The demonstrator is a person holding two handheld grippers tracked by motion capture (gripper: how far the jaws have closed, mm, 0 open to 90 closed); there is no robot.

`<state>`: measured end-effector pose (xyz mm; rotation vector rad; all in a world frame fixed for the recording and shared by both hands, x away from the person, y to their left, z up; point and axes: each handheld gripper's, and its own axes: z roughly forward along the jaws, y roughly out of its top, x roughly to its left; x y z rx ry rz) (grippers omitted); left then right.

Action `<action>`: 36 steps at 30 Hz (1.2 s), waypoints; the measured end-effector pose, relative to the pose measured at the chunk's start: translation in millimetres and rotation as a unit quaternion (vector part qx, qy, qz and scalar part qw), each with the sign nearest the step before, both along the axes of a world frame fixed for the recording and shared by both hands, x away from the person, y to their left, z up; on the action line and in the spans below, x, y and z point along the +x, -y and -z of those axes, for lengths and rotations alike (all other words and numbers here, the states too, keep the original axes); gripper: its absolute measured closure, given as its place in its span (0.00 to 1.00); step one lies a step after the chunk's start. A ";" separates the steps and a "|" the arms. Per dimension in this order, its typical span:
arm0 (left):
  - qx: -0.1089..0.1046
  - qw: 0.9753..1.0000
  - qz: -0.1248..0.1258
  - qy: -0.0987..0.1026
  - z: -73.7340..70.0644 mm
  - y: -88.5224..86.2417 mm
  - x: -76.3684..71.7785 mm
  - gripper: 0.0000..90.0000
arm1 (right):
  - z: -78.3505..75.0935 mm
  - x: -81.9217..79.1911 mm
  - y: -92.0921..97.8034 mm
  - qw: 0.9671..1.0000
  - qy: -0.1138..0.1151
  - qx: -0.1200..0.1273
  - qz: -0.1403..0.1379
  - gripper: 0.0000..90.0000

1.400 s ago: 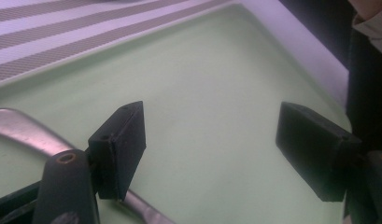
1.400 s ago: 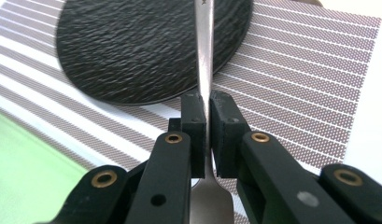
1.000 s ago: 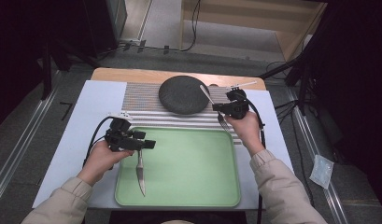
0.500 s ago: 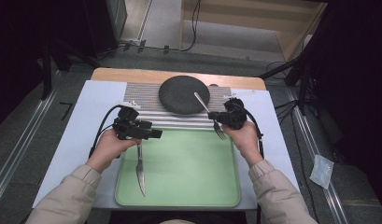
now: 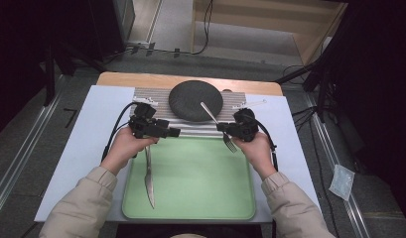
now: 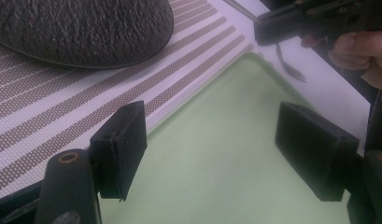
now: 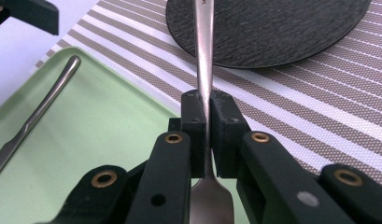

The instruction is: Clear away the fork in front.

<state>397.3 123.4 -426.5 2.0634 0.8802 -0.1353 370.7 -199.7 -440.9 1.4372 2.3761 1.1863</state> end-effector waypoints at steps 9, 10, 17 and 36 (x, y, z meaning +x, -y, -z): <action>0.000 0.999 -0.018 0.031 -9.6 10.3 4.2 0.30 | -1.7 -6.9 -11.9 1.000 0.007 0.004 -0.015 0.92; -0.002 0.999 -0.017 0.030 -10.3 11.7 4.6 0.30 | -1.7 -7.5 -13.4 1.000 0.009 0.004 -0.019 0.92; -0.018 1.000 -0.012 0.010 -9.6 17.6 5.5 0.30 | -3.8 -14.3 -26.2 0.999 0.015 0.000 -0.037 0.92; -0.033 0.999 -0.020 0.000 -7.0 27.6 -1.2 0.30 | -10.4 -37.6 -51.0 0.997 0.039 0.007 -0.063 0.92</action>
